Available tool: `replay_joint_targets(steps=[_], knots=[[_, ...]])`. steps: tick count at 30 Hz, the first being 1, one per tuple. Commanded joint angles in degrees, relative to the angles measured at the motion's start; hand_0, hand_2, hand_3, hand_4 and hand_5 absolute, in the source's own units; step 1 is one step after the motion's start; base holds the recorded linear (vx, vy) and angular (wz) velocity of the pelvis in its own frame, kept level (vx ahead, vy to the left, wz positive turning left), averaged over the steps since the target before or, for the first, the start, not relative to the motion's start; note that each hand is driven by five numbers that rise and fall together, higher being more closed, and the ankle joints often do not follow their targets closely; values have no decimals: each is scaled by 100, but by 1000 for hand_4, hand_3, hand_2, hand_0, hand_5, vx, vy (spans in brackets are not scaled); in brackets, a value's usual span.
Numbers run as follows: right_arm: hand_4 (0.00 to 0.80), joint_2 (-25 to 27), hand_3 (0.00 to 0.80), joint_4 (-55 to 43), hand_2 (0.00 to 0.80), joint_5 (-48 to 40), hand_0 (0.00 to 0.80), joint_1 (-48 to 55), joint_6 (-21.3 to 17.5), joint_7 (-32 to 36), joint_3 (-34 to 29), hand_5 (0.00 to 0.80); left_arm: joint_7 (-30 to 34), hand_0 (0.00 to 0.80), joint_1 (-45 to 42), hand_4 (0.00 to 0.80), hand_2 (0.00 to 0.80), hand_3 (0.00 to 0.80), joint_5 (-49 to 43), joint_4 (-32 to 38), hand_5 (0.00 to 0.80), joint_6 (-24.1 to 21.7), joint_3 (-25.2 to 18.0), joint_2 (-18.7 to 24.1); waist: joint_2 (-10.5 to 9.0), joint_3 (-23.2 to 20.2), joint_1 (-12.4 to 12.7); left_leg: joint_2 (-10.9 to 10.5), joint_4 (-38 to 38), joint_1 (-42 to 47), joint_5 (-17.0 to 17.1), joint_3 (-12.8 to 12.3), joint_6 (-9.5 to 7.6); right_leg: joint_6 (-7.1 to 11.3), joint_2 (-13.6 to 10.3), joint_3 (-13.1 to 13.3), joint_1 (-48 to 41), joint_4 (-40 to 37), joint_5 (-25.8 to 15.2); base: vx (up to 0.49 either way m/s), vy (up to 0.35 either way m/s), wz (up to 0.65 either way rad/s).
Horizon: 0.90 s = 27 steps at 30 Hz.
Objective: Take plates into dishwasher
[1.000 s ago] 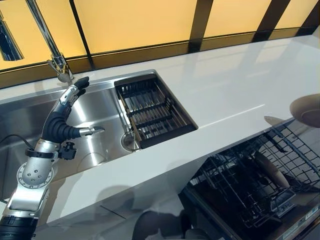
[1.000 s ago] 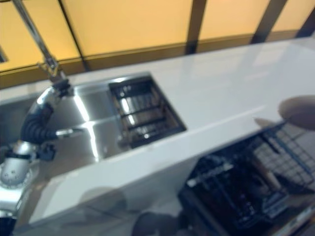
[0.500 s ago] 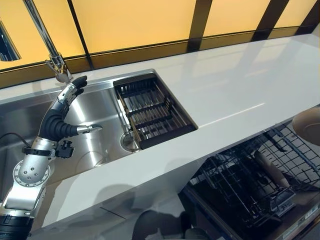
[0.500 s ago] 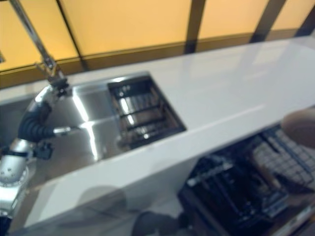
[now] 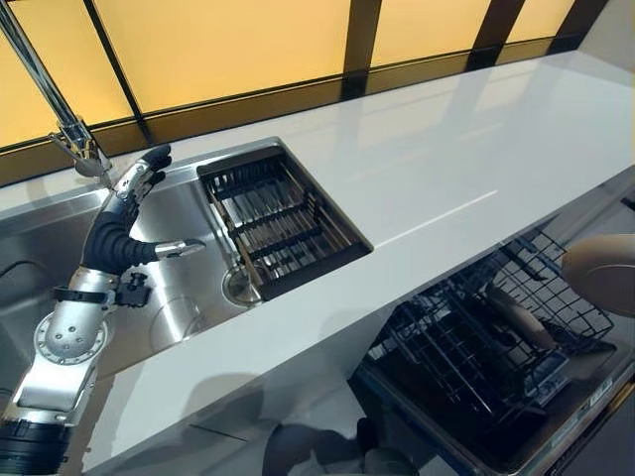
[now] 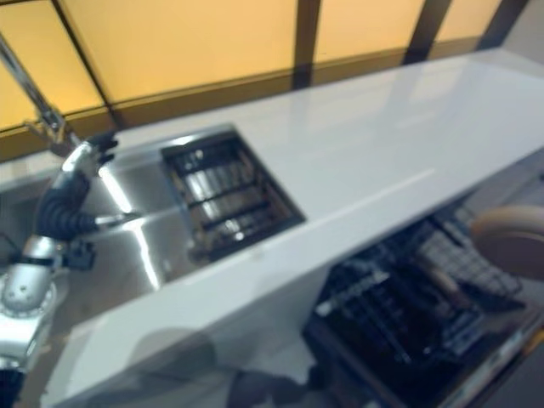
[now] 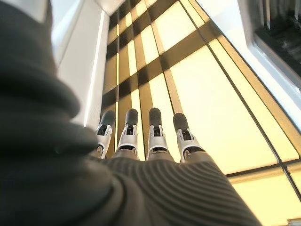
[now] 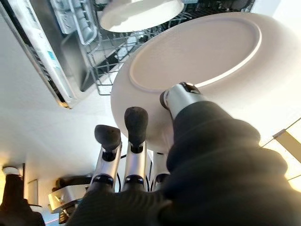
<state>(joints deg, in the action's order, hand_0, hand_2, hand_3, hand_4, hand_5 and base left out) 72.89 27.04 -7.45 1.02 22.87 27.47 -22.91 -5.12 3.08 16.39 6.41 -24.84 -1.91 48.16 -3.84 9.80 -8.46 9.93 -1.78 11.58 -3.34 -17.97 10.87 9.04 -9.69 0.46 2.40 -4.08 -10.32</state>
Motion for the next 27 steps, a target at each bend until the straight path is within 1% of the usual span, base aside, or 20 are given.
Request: replay_joint_targets(steps=[1, 2, 3, 4, 5, 6, 7, 8, 9, 10, 11, 13, 15, 18, 22, 24, 26, 27], knots=[[800, 156, 800, -466, 800, 59, 800, -579, 283, 6, 158, 800, -432, 0, 528, 0, 0, 0, -291, -233, 0, 34, -190, 230, -199, 126, -15, -94, 389, -294, 60, 209, -623, 382, -373, -201, 126, 1160, -75, -338, 23, -44], [800, 167, 800, -486, 800, 81, 800, -543, 300, 38, 103, 800, -450, 0, 537, 0, 0, 0, -285, -239, 0, 24, -195, 244, -166, 83, 8, -79, 359, -384, 142, 222, -649, 325, -302, -179, 190, 1378, 40, -407, 61, -69], [800, 186, 800, -401, 800, 49, 800, -474, 208, 80, 25, 800, -475, 0, 592, 0, 0, 0, -256, -275, 0, -46, -222, 248, -7, 57, 102, 19, 396, -591, 198, 338, -753, 122, -60, -249, 228, 2351, 679, -285, 41, -74], [800, 179, 800, -375, 800, 35, 800, -464, 178, 88, 3, 800, -475, 0, 610, 0, 0, 0, -254, -289, 0, -70, -231, 244, 18, 38, 131, 39, 421, -673, 228, 366, -767, 78, 2, -257, 239, 2428, 770, -281, 20, -57], [800, 170, 800, -338, 800, 12, 800, -448, 104, 106, -20, 800, -496, 0, 647, 0, 0, 0, -270, -314, 0, -128, -228, 236, 22, 9, 170, 46, 517, -804, 215, 424, -776, 4, 53, -323, 233, 2426, 972, -244, -163, -5], [800, 16, 800, -288, 800, -76, 800, -584, 20, -13, 179, 800, -613, 0, 746, 0, 0, 0, -337, -248, 0, -129, -202, 259, -207, -35, 392, -37, 1052, -1131, 52, 318, -758, -178, -81, -824, -215, 1524, 1070, -259, -237, 1], [800, -189, 800, -295, 800, -214, 800, -771, 63, -179, 508, 800, -672, 0, 826, 0, 0, 0, -301, -249, 0, 21, -197, 158, -257, -26, 474, -13, 1095, -1178, 21, 390, -713, -192, -10, -847, -464, 1240, 1192, -229, -237, -53], [800, -252, 800, -323, 800, -245, 800, -861, 141, -178, 617, 800, -695, 0, 864, 0, 0, 0, -230, -272, 0, 75, -179, 122, -255, -37, 473, -5, 1012, -1186, 89, 420, -694, -208, 61, -799, -465, 1204, 1203, -116, -110, -77], [800, -297, 800, -425, 800, -188, 800, -942, 301, -95, 694, 800, -686, 0, 921, 0, 0, 0, -309, -340, 0, 58, -144, 36, -246, -61, 462, -12, 850, -1118, 165, 481, -672, -217, 125, -776, -515, 1190, 1267, -69, -41, -52], [800, -325, 800, -476, 800, -145, 800, -958, 343, -84, 737, 800, -705, 0, 945, 0, 0, 0, -395, -352, 0, 25, -97, -1, -239, -60, 453, -15, 780, -1080, 207, 517, -660, -222, 141, -764, -526, 1180, 1279, -86, -42, -10], [800, -392, 800, -651, 800, -147, 800, -1033, 542, -76, 858, 800, -810, 0, 1054, 0, 0, 0, -516, -261, 0, 101, 70, -57, -223, -65, 439, -12, 632, -1034, 306, 550, -630, -263, 177, -772, -571, 1101, 1265, -80, -40, 6], [800, -495, 800, -883, 800, -262, 800, -1158, 837, -120, 958, 800, -968, 0, 1120, 0, 0, 0, -607, -276, 0, 143, 171, -171, -195, -65, 398, -39, 460, -929, 368, 568, -612, -261, 200, -783, -622, 1009, 1241, -80, -32, 11], [800, -586, 800, -973, 800, -230, 800, -1341, 1035, -115, 1083, 800, -1021, 0, 1195, 0, 0, 0, -592, -342, 0, 172, 245, -215, -152, -77, 374, -60, 302, -821, 401, 604, -608, -267, 227, -785, -638, 999, 1263, -73, -21, 6], [800, -689, 800, -1136, 800, -325, 800, -1576, 1238, -130, 1278, 800, -1052, 0, 1191, 0, 0, 0, -718, -326, 0, 193, 280, -277, -112, -83, 343, -73, 104, -672, 444, 645, -613, -271, 255, -761, -638, 1031, 1294, -93, -62, -1], [800, -819, 800, -1424, 800, -459, 800, -1712, 1375, -172, 1423, 800, -1107, 0, 1130, 0, 0, 0, -854, -345, 0, 191, 273, -269, -73, -88, 338, -7, -137, -618, 607, 697, -556, -375, 430, -771, -680, 1019, 1396, -115, -133, -3], [800, -834, 800, -1600, 800, -493, 800, -1803, 1483, -80, 1519, 800, -1110, 0, 1018, 0, 0, 0, -1019, -306, 0, 110, 230, -243, -52, -65, 370, 103, -210, -778, 861, 706, -420, -490, 616, -768, -775, 945, 1463, -128, -187, -3], [800, -854, 800, -1731, 800, -503, 800, -1874, 1642, -8, 1587, 800, -1058, 0, 887, 0, 0, 0, -1029, -223, 0, 70, 147, -216, -22, -16, 425, 207, -232, -1095, 1236, 732, -267, -571, 791, -735, -924, 802, 1498, -119, -160, 0], [800, -903, 800, -1825, 800, -433, 800, -1902, 1728, 59, 1608, 800, -982, 0, 813, 0, 0, 0, -1020, -194, 0, -17, 78, -174, -5, 51, 486, 230, -220, -1351, 1462, 762, -190, -597, 891, -674, -1027, 700, 1496, -179, -163, 6]])
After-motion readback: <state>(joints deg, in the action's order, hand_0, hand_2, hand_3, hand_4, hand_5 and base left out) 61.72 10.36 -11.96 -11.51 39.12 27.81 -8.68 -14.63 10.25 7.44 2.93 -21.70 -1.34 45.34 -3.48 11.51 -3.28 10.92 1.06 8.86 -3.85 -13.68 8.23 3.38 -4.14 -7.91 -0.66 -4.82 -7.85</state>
